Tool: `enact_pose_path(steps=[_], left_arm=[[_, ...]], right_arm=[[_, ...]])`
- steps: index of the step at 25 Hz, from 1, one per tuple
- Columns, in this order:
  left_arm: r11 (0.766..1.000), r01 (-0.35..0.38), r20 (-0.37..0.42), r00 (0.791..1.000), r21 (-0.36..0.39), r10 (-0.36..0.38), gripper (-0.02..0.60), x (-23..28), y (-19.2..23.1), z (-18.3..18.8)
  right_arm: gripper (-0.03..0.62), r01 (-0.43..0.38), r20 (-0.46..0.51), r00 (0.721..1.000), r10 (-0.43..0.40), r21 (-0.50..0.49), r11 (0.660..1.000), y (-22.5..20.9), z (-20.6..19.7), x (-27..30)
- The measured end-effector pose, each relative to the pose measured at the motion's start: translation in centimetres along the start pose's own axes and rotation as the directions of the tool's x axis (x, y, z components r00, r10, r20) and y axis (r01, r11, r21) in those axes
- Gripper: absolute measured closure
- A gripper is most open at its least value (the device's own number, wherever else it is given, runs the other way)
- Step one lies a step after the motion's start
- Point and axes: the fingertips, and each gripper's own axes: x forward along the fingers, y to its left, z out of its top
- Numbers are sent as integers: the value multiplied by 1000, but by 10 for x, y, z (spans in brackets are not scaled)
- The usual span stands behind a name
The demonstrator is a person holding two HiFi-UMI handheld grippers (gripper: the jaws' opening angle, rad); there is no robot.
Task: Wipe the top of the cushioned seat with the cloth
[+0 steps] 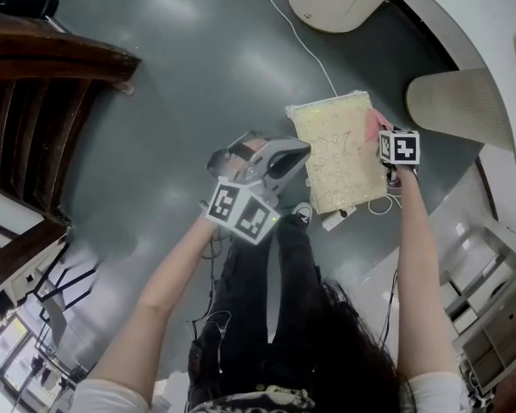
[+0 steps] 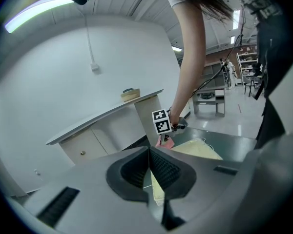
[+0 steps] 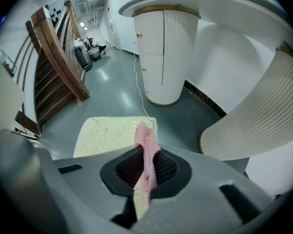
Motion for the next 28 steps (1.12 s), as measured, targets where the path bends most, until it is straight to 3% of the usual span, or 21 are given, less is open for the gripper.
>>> enact_pose_path(steps=[6, 11, 19, 24, 28], left_arm=[[1000, 12, 3, 1000, 8, -12, 575, 6, -12, 12], [1000, -1, -2, 1000, 6, 1, 575, 6, -17, 17], [999, -34, -21, 999, -14, 33, 575, -9, -28, 19], [999, -43, -37, 998, -22, 42, 575, -16, -37, 15], [998, -55, -46, 997, -28, 53, 575, -20, -40, 10]], right_arm=[[585, -36, 37, 999, 36, -13, 999, 1, -5, -19], [585, -148, 86, 984, 156, -92, 985, 54, -10, -32], [585, -305, 43, 946, 322, -221, 926, 157, -38, -33], [584, -356, 8, 929, 370, -260, 898, 198, -54, -24], [585, -359, -20, 930, 366, -260, 897, 204, -64, -12]])
